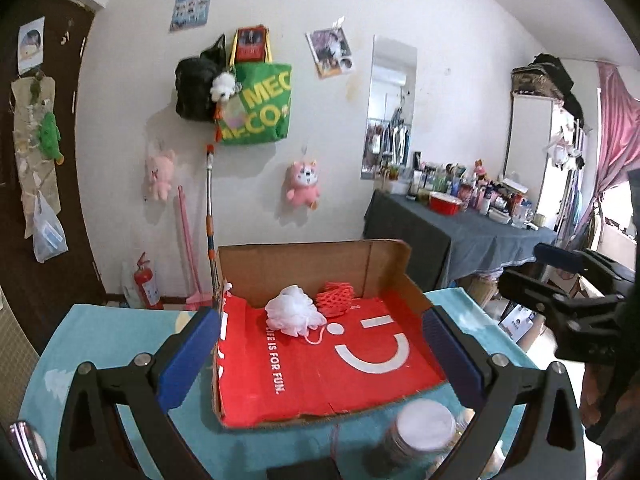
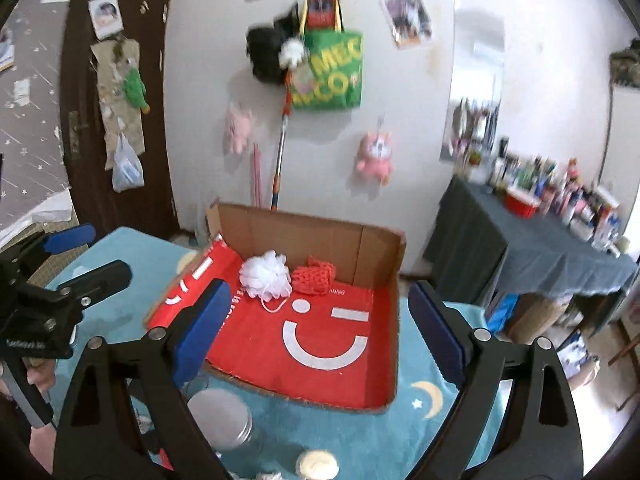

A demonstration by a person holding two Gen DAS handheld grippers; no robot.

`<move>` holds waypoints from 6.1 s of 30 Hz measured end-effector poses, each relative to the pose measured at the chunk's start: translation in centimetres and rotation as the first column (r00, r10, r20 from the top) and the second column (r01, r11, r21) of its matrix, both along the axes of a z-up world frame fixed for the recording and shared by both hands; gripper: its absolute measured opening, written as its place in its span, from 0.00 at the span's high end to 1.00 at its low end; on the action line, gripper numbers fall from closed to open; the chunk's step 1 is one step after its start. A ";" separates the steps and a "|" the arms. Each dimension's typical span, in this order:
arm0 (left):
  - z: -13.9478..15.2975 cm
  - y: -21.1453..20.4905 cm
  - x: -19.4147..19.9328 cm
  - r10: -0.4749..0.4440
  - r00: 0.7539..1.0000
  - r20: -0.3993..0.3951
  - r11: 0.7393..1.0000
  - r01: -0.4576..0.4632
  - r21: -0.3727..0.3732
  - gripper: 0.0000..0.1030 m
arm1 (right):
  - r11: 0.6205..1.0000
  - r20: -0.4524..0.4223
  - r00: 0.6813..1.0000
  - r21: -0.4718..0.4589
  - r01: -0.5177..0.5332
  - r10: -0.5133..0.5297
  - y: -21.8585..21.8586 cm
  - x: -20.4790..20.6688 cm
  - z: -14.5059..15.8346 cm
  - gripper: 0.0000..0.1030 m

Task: Organize soft objects
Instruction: 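Withdraw both tools from the box back toward the remaining items, then grasp the white bunny keychain with the left tool while the right tool grasps the crocheted scrunchie, then carry the bunny keychain and scrunchie into the box and open both tools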

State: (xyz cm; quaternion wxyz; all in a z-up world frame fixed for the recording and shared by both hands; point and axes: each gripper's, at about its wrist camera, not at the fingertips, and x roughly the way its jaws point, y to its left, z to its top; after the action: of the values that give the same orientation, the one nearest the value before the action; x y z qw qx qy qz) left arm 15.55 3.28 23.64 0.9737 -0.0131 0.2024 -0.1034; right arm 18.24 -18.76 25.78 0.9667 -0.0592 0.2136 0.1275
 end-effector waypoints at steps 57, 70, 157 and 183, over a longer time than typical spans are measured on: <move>-19.2 -1.4 -11.1 0.071 0.983 -0.172 0.997 -0.068 0.027 0.00 | 0.985 -0.189 0.972 0.079 0.156 -0.139 -2.8 -13.6 -21.0 0.00; -19.0 1.5 -9.4 0.116 0.969 -0.218 0.991 -0.097 0.097 0.00 | 0.992 -0.196 0.975 0.042 0.117 -0.106 -2.5 -11.9 -21.1 0.00; -18.1 8.1 -5.4 -0.101 0.951 -0.292 0.980 0.146 0.137 0.58 | 0.992 -0.267 0.964 0.117 0.049 -0.016 -9.2 -8.5 -19.4 0.76; -17.1 8.3 3.0 -0.239 0.918 -0.316 0.939 0.301 0.163 0.58 | 0.992 -0.275 0.953 0.055 -0.113 0.124 -9.9 -0.1 -18.5 0.76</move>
State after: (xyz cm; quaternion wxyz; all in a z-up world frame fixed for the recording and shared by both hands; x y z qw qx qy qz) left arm 18.51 11.61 6.50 0.9054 0.1022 0.3530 -0.2127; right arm 18.17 -28.65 7.26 0.9187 -0.0348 0.3408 0.1966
